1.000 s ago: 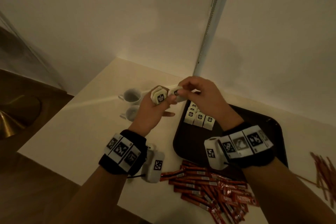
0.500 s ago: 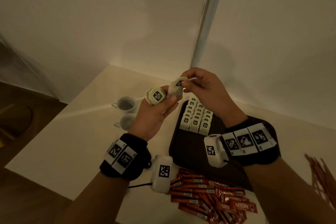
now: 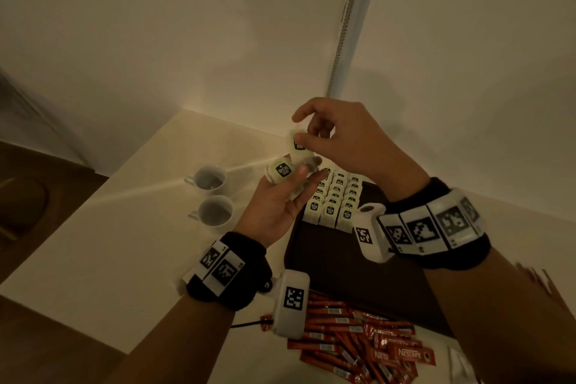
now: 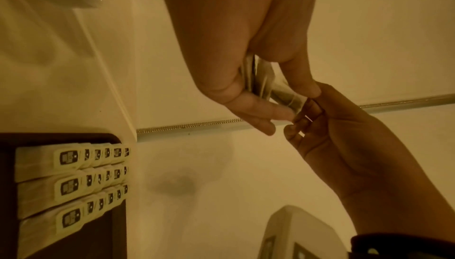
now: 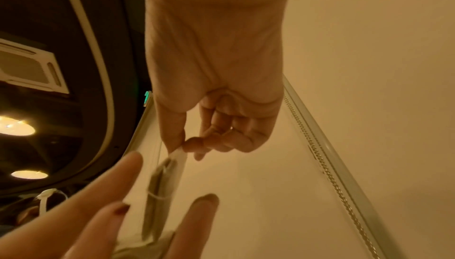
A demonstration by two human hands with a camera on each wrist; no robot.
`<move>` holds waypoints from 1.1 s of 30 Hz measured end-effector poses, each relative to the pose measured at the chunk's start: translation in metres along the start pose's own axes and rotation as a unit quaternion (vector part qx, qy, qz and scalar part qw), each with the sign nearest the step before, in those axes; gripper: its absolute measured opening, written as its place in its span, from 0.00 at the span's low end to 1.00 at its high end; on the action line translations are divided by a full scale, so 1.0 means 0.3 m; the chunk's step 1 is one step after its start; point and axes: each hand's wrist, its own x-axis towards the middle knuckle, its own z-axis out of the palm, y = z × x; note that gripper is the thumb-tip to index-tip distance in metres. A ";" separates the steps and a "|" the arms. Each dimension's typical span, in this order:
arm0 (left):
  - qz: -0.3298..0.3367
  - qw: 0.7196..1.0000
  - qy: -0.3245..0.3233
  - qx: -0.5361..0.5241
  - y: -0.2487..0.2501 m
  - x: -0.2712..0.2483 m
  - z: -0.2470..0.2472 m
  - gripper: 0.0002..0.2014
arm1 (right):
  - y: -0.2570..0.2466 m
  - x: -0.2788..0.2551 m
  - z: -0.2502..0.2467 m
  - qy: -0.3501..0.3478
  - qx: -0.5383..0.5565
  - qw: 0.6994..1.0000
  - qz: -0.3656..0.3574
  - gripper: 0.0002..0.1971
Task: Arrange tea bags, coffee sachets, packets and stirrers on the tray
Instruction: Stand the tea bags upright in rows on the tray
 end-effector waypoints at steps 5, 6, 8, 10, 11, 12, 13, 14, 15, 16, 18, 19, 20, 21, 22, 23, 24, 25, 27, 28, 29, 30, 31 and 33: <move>-0.002 1.000 -0.007 0.000 0.003 0.012 0.004 0.11 | -0.001 0.017 -0.014 -0.039 -0.060 0.997 0.008 0.10; -0.002 1.000 -0.008 -0.003 0.004 0.014 0.004 0.11 | -0.001 0.017 -0.017 -0.039 -0.062 0.997 0.008 0.10; -0.005 1.000 -0.007 -0.012 0.002 0.016 0.004 0.11 | -0.001 0.014 -0.020 -0.036 -0.065 0.997 0.005 0.10; -0.004 1.000 -0.007 -0.012 -0.001 0.015 0.004 0.09 | 0.002 0.009 -0.023 -0.037 -0.079 0.996 0.001 0.11; -0.001 1.000 -0.006 -0.008 -0.003 0.015 0.004 0.09 | 0.005 0.006 -0.025 -0.040 -0.090 0.995 0.001 0.11; 0.004 1.000 -0.005 0.000 -0.004 0.014 0.002 0.10 | 0.010 0.003 -0.027 -0.043 -0.098 0.994 0.004 0.11; 0.012 1.000 -0.004 0.013 -0.005 0.014 0.001 0.10 | 0.016 -0.001 -0.030 -0.046 -0.098 0.994 0.009 0.10; 0.022 0.999 -0.001 0.029 -0.006 0.013 -0.001 0.11 | 0.025 -0.006 -0.033 -0.045 -0.088 0.995 0.015 0.09; 0.033 0.998 0.002 0.049 -0.008 0.014 -0.004 0.12 | 0.035 -0.013 -0.035 -0.041 -0.064 0.997 0.023 0.08; 0.043 0.997 0.010 0.068 -0.010 0.014 -0.008 0.13 | 0.047 -0.020 -0.036 -0.037 -0.027 0.998 0.036 0.07; 0.065 0.993 0.034 0.098 -0.016 0.016 -0.020 0.11 | 0.072 -0.036 -0.034 -0.032 0.057 0.996 0.064 0.06; 0.074 0.990 0.046 0.110 -0.019 0.017 -0.027 0.09 | 0.085 -0.044 -0.031 -0.028 0.083 0.994 0.072 0.06; 0.080 0.988 0.053 0.122 -0.022 0.018 -0.031 0.08 | 0.097 -0.052 -0.027 -0.022 0.098 0.992 0.076 0.07; 0.081 0.986 0.055 0.132 -0.025 0.018 -0.035 0.07 | 0.107 -0.058 -0.022 -0.017 0.107 0.991 0.078 0.08; 0.081 0.985 0.054 0.141 -0.029 0.018 -0.037 0.07 | 0.116 -0.063 -0.018 -0.013 0.114 0.990 0.080 0.08; 0.080 0.984 0.055 0.152 -0.033 0.018 -0.039 0.07 | 0.124 -0.066 -0.014 -0.010 0.120 0.989 0.082 0.07; 0.078 0.982 0.057 0.161 -0.038 0.019 -0.042 0.07 | 0.132 -0.068 -0.011 -0.007 0.129 0.988 0.084 0.06; 0.074 0.981 0.060 0.168 -0.043 0.020 -0.047 0.06 | 0.140 -0.070 -0.008 -0.002 0.139 0.986 0.086 0.05; 0.065 0.981 0.084 0.164 -0.049 0.025 -0.067 0.08 | 0.164 -0.076 0.001 0.007 0.157 0.983 0.095 0.04; 0.060 0.982 0.107 0.146 -0.049 0.028 -0.082 0.08 | 0.182 -0.082 0.008 0.007 0.156 0.982 0.104 0.04; 0.054 0.982 0.134 0.124 -0.046 0.033 -0.101 0.07 | 0.203 -0.090 0.019 0.002 0.149 0.982 0.116 0.03; 0.049 0.981 0.158 0.103 -0.039 0.037 -0.119 0.07 | 0.229 -0.100 0.035 -0.009 0.138 0.982 0.130 0.03; 0.045 0.979 0.178 0.088 -0.031 0.041 -0.138 0.09 | 0.257 -0.109 0.055 -0.026 0.127 0.981 0.145 0.04; 0.036 0.977 0.198 0.069 -0.015 0.052 -0.167 0.14 | 0.321 -0.127 0.111 -0.070 0.102 0.975 0.183 0.04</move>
